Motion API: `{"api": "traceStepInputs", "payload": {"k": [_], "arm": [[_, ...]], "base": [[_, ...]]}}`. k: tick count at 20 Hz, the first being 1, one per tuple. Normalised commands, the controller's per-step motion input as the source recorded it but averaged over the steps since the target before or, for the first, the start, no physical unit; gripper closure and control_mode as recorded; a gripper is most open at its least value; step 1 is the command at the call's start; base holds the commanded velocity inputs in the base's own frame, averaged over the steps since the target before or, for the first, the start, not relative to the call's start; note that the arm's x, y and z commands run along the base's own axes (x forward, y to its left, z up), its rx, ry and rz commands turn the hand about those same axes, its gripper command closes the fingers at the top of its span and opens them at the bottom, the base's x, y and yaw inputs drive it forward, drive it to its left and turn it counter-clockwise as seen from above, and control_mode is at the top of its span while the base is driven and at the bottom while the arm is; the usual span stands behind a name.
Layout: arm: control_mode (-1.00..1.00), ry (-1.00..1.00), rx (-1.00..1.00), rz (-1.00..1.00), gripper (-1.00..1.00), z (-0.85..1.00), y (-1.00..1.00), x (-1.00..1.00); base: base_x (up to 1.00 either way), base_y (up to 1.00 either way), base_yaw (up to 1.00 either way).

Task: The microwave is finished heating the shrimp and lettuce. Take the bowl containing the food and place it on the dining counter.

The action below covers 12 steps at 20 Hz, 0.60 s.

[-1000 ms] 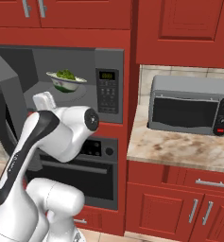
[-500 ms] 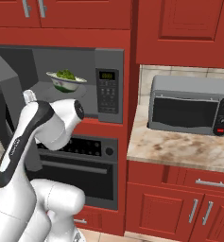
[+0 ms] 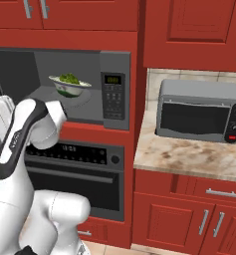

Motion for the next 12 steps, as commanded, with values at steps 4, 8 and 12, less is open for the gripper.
{"api": "traceStepInputs", "payload": {"k": [4,8,12], "arm": [[-1.0,-0.02,0.01,0.04,-1.0,-0.04,1.0,-0.24],[-1.0,-0.06,0.0,-0.07,-1.0,-0.12,1.0,-0.01],[-1.0,-0.05,0.0,-0.22,-1.0,-0.1,0.96,0.02]], "base": [[0.0,0.0,0.0],[0.0,0.0,0.0],[0.0,0.0,0.0]]}}
